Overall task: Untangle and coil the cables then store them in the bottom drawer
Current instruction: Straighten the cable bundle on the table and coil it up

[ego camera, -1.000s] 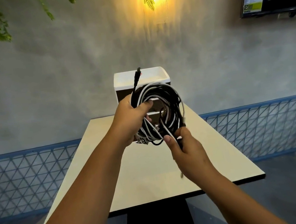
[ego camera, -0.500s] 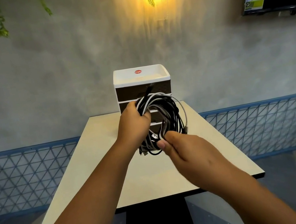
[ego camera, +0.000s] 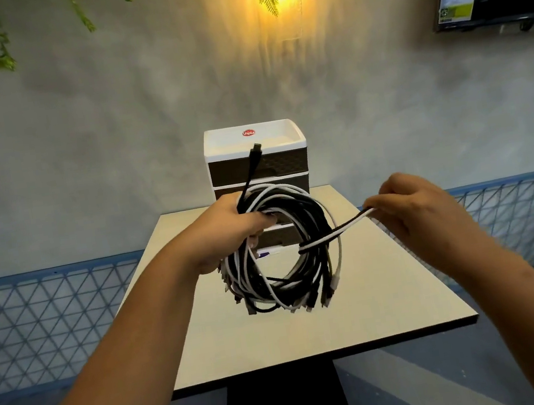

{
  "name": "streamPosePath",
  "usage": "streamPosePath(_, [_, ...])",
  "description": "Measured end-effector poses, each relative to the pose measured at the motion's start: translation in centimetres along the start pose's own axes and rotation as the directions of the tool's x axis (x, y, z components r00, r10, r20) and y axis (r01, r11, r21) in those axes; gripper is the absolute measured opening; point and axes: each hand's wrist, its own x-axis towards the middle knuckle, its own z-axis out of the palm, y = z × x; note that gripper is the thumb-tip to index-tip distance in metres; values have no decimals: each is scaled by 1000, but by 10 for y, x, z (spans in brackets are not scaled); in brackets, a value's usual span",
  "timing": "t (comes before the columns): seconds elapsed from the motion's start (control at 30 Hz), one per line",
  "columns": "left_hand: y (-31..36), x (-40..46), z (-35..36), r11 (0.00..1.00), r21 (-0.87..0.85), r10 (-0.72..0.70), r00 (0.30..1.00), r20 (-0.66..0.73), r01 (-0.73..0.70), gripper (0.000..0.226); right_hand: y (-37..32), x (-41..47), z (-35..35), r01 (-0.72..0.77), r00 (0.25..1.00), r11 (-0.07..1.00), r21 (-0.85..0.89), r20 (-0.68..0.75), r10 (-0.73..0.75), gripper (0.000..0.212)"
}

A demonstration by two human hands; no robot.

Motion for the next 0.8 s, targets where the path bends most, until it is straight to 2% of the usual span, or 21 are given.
streamPosePath(0.1, [6, -5, 7, 998, -63, 14, 997, 81, -9, 21, -6, -1, 14, -100, 993, 983, 152, -50, 109, 17])
streamPosePath(0.17, [11, -8, 13, 995, -99, 39, 993, 111, -28, 16, -17, 0, 23, -186, 977, 931, 316, -43, 210, 26])
streamPosePath(0.2, [13, -9, 15, 993, -111, 46, 991, 122, -33, 12, -24, 2, 26, -254, 959, 861, 441, -5, 285, 31])
streamPosePath(0.27, [13, -10, 20, 990, -139, 46, 991, 127, -28, 9, -34, 5, 31, -379, 908, 614, 692, 153, 389, 42])
streamPosePath(0.33, [12, -9, 23, 988, -151, 31, 994, 105, -15, 15, -39, 7, 33, -423, 877, 362, 831, 275, 394, 41])
streamPosePath(0.4, [12, -9, 25, 991, -128, 32, 997, 71, -23, 16, -42, 9, 32, -443, 865, 168, 881, 371, 337, 27])
streamPosePath(0.47, [11, -9, 26, 992, -126, 37, 997, 66, -29, 5, -43, 9, 29, -467, 862, 52, 883, 441, 250, 22])
streamPosePath(0.53, [10, -6, 24, 994, -109, 14, 998, 59, -8, 18, -44, 7, 28, -484, 863, 1, 875, 478, 166, 23])
streamPosePath(0.63, [11, -9, 23, 994, -95, -41, 995, 96, 50, 22, -48, 5, 28, -483, 864, -109, 869, 493, 103, 26])
streamPosePath(0.8, [8, -13, 30, 931, -289, -171, 965, 200, 225, 25, -44, 4, 31, -480, 849, -228, 847, 514, 120, 23])
